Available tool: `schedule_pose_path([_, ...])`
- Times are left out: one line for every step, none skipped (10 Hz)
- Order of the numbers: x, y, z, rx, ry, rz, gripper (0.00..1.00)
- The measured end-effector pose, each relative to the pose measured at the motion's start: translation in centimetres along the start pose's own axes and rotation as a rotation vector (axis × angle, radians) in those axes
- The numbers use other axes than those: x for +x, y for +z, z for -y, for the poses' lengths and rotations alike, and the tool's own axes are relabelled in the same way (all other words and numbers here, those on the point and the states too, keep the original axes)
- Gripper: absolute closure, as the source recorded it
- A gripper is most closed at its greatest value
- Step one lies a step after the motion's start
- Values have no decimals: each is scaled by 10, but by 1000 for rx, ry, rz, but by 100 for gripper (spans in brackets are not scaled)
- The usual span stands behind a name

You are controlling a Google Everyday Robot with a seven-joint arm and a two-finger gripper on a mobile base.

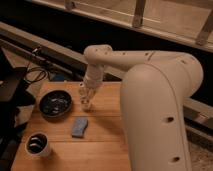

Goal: Knock the bottle over

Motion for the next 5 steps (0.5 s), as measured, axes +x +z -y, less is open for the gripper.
schedule_pose_path([5, 1, -6, -6, -13, 0, 100])
schedule_pose_path([5, 2, -10, -10, -21, 4, 100])
schedule_pose_path([1, 2, -12, -14, -24, 11, 100])
schedule_pose_path([-11, 3, -15, -17, -28, 21, 100])
schedule_pose_path([-24, 4, -18, -15, -35, 24, 100])
